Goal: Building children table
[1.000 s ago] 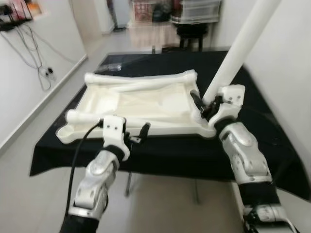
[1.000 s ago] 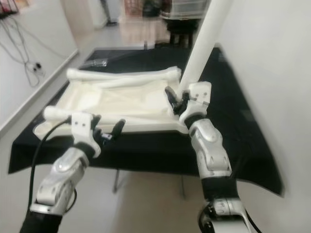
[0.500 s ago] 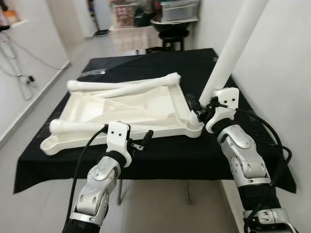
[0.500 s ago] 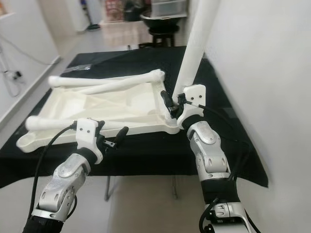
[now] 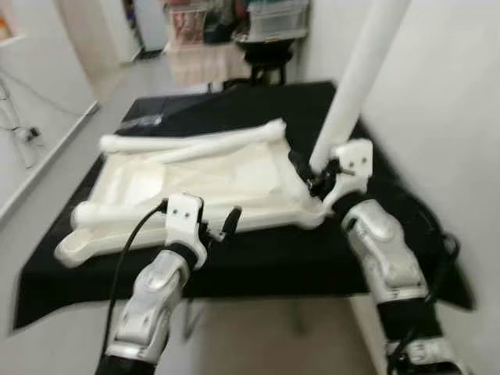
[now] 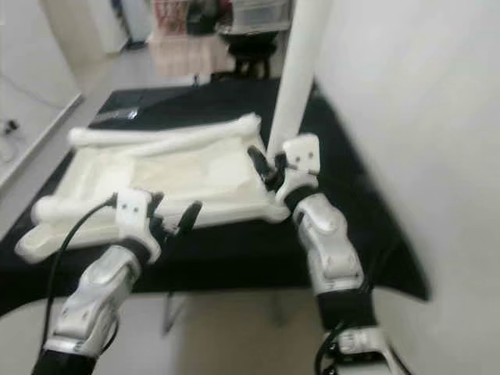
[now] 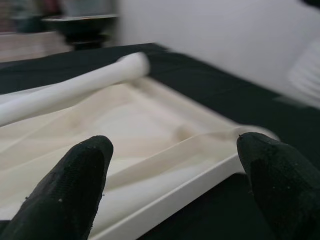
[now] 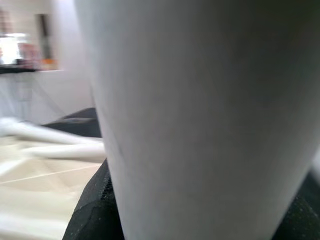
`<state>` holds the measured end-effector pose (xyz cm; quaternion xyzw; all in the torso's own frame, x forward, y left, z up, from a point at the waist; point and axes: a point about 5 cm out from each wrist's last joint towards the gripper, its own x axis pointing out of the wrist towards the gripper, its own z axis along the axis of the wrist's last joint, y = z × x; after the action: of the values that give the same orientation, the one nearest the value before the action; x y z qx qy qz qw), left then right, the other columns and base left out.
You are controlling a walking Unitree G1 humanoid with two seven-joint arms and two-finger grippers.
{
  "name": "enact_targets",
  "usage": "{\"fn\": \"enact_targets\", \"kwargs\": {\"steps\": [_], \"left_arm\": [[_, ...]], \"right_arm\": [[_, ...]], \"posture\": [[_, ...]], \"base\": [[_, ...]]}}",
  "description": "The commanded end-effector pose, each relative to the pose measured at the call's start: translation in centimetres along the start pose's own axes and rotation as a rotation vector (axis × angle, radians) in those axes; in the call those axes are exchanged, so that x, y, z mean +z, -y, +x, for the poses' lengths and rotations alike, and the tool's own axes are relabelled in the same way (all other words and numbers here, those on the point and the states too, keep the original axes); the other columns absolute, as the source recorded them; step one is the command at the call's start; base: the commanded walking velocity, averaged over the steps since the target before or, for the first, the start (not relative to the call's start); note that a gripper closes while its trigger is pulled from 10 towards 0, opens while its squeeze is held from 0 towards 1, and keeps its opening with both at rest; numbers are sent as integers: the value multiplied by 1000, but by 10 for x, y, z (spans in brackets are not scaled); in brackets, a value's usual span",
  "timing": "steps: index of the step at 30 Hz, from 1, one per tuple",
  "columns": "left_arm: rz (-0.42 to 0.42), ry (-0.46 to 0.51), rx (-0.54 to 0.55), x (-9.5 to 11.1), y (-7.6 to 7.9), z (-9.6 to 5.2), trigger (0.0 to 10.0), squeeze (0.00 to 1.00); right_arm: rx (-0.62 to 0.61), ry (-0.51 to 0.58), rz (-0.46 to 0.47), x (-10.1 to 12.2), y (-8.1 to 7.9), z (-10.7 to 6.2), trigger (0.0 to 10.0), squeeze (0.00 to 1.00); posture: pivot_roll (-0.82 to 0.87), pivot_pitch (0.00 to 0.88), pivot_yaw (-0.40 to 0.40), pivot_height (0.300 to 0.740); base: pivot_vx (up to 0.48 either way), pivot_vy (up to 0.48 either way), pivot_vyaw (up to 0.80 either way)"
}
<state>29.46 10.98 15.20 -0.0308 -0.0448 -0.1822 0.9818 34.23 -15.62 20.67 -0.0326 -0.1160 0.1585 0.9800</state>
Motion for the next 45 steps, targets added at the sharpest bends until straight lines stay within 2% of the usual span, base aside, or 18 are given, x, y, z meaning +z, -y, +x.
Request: {"fn": "enact_targets", "kwargs": {"steps": [1,6,10,11,13,17,23,25,28,30,31,33,37,39,40,42,43,45], "left_arm": [[5,7,3,3,-3,-1,10000,0],[2,7,-11,3,-1,-1,10000,0],[4,5,-12,3,-1,-1,10000,0],[8,0,-10,2,-1,-1,10000,0],[5,-19,1,-2,-2,-2,10000,0],[23,-44,-13,-7,0,-4,10000,0],[1,-48,-11,-7,2,-8,10000,0],[-19,-25,-9,-6,2,-9,10000,0],[-13,-42,-31,-8,6,-10,10000,0],[-12,-73,-90,-12,13,-15,10000,0],[-12,-73,-90,-12,13,-15,10000,0],[-29,-91,-157,-13,22,-19,10000,0],[-40,-96,-192,-13,26,-22,10000,0],[-34,-119,-348,-12,39,-36,10000,0],[-34,-119,-348,-12,39,-36,10000,0],[-9,-159,-469,-15,49,-54,10000,0],[-9,-159,-469,-15,49,-54,10000,0],[23,-185,-524,-17,56,-67,10000,0]], "right_arm": [[11,22,14,2,-4,0,10000,0],[33,28,14,1,-8,-1,10000,0],[116,45,16,4,-14,-4,10000,0],[170,47,4,4,-19,-6,10000,0],[207,82,62,9,-25,-8,10000,0],[197,53,15,8,-24,-7,10000,0],[191,50,17,7,-18,-10,10000,0],[202,40,9,6,-19,-11,10000,0],[235,22,-4,3,-21,-14,10000,0],[322,-13,-23,1,-24,-20,10000,0],[322,-13,-23,1,-24,-20,10000,0],[443,-59,-35,-3,-25,-29,10000,0],[479,-72,-34,-3,-22,-33,10000,0],[565,-97,1,-1,-11,-40,10000,0],[565,-97,1,-1,-11,-40,10000,0],[702,-113,117,6,-2,-48,10000,0],[702,-113,117,6,-2,-48,10000,0],[845,-134,229,17,11,-58,10000,0]], "posture": [[-45,35,40,740],[-42,38,41,740],[-42,38,41,740],[-42,38,41,740],[-39,44,41,740],[-35,47,44,740],[-34,57,34,740],[-38,66,34,740],[-37,70,34,740],[-42,85,35,740],[-42,85,35,740],[-43,88,37,740],[-41,92,36,740],[-38,106,36,740],[-38,106,36,740],[-22,132,34,740],[-22,132,34,740],[-6,159,30,740]], "base": [[394,0,0],[382,0,0],[356,0,0],[334,0,800],[135,0,397],[0,0,0],[0,0,0],[0,0,0],[0,0,0],[0,0,0],[0,0,0],[0,0,0],[0,0,0],[0,0,0],[0,0,0],[0,0,0],[0,0,0],[0,0,0]]}}
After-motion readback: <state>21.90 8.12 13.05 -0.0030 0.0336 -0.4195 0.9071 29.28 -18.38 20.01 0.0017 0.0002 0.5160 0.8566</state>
